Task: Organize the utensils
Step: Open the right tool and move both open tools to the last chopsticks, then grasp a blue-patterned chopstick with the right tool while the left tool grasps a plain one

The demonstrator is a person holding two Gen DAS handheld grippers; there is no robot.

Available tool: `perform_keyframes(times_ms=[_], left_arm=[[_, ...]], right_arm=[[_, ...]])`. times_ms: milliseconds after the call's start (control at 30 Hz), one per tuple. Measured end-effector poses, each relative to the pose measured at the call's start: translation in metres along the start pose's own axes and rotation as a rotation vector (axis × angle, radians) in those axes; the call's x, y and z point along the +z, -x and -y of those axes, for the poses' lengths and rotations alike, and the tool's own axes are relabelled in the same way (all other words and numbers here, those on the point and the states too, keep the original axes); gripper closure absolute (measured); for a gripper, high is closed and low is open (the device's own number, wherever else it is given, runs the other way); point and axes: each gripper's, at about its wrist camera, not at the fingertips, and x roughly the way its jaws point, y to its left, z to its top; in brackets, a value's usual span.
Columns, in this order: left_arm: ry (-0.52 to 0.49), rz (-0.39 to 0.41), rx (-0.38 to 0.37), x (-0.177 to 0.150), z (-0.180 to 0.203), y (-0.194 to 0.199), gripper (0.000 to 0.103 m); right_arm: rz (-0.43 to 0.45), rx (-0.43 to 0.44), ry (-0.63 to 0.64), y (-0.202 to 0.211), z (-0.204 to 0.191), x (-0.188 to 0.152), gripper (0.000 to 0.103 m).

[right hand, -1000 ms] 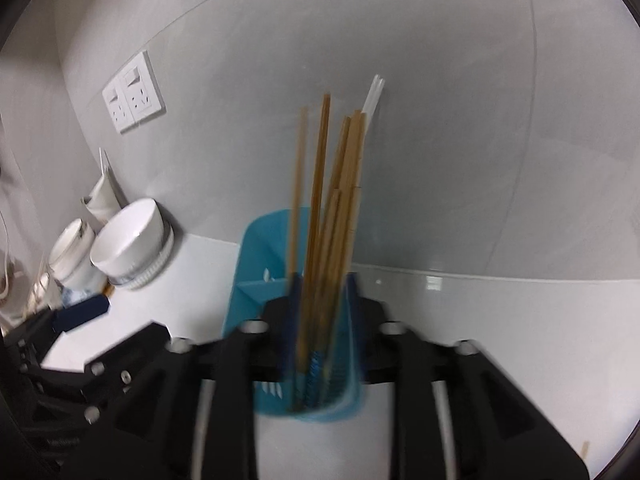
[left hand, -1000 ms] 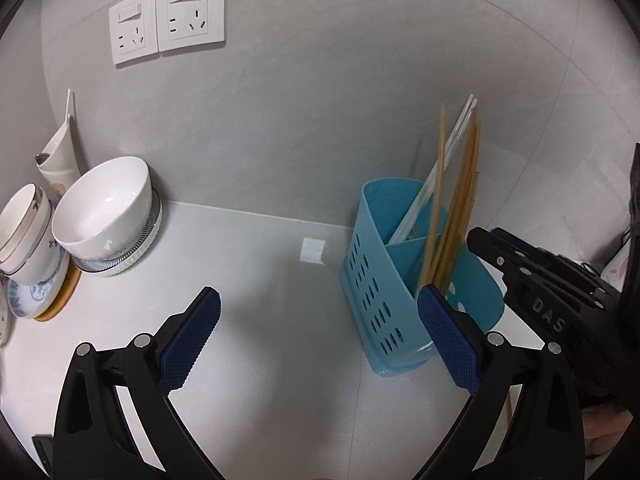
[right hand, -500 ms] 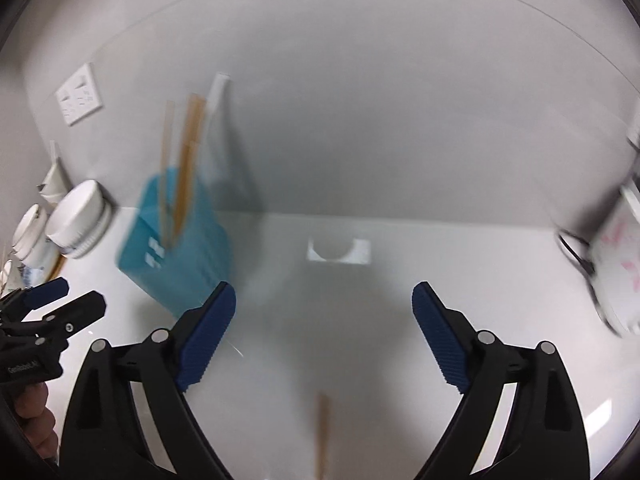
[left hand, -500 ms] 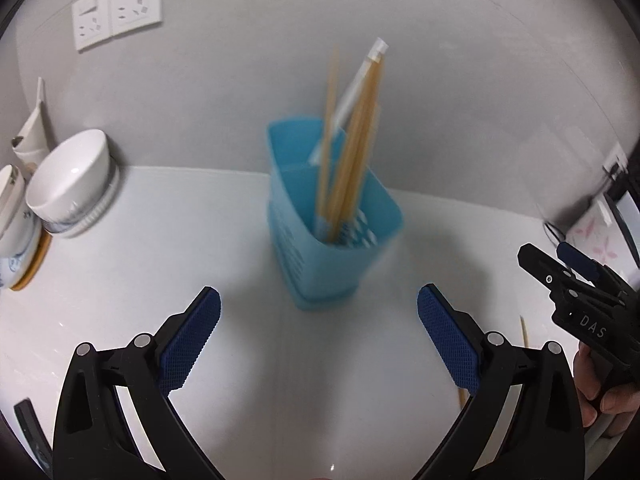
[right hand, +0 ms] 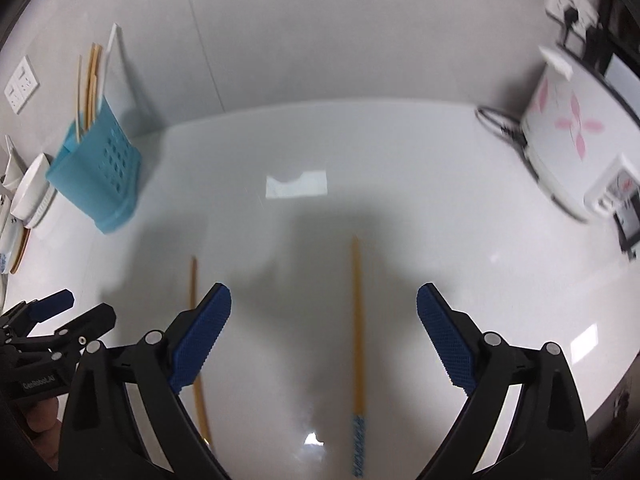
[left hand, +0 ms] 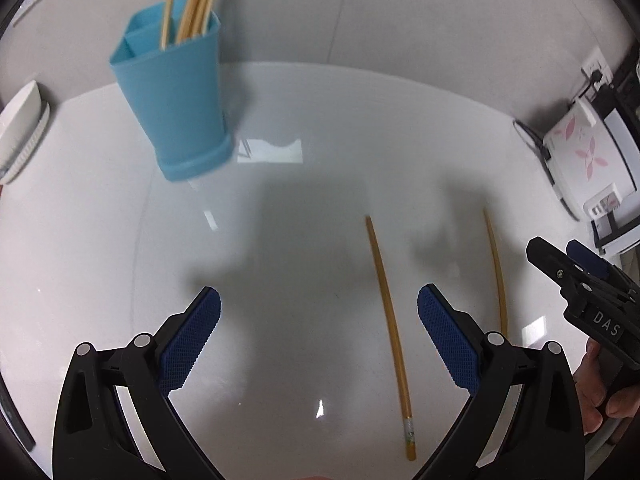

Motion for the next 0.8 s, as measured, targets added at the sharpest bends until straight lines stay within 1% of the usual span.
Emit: perform_keyframes(times_ms=[100, 200, 300, 367, 500, 567, 700, 800], left_arm=[[-0.005, -0.043, 0.015, -0.012, 0.013, -0.013, 0.006], [-0.014, -0.078, 0.031, -0.026, 0.023, -0.024, 0.006], [-0.040, -0.096, 0.049, -0.036, 0.035, -0.034, 0.006], [-0.048, -0.105, 0.062, -0.041, 0.042, -0.039, 0.006], [-0.043, -0.118, 0.099, -0.050, 0.048, -0.048, 0.006], [-0.037, -0.124, 0.110, -0.051, 0.050, -0.051, 0.006], [-0.037, -0.128, 0.134, -0.054, 0.053, -0.053, 0.008], [-0.042, -0.132, 0.150, -0.056, 0.060, -0.054, 0.014]], right_arm=[[-0.047, -0.006, -0.012, -0.010, 0.006, -0.013, 0.013], [-0.088, -0.015, -0.014, -0.016, 0.013, -0.026, 0.017], [-0.136, -0.016, -0.016, -0.021, 0.017, -0.035, 0.018], [-0.164, -0.014, -0.010, -0.026, 0.021, -0.043, 0.023], [-0.196, -0.007, 0.011, -0.029, 0.022, -0.051, 0.028], [-0.209, -0.004, 0.015, -0.031, 0.023, -0.053, 0.034], [-0.236, -0.003, 0.023, -0.035, 0.025, -0.054, 0.044], [-0.256, -0.007, 0.033, -0.037, 0.023, -0.054, 0.054]])
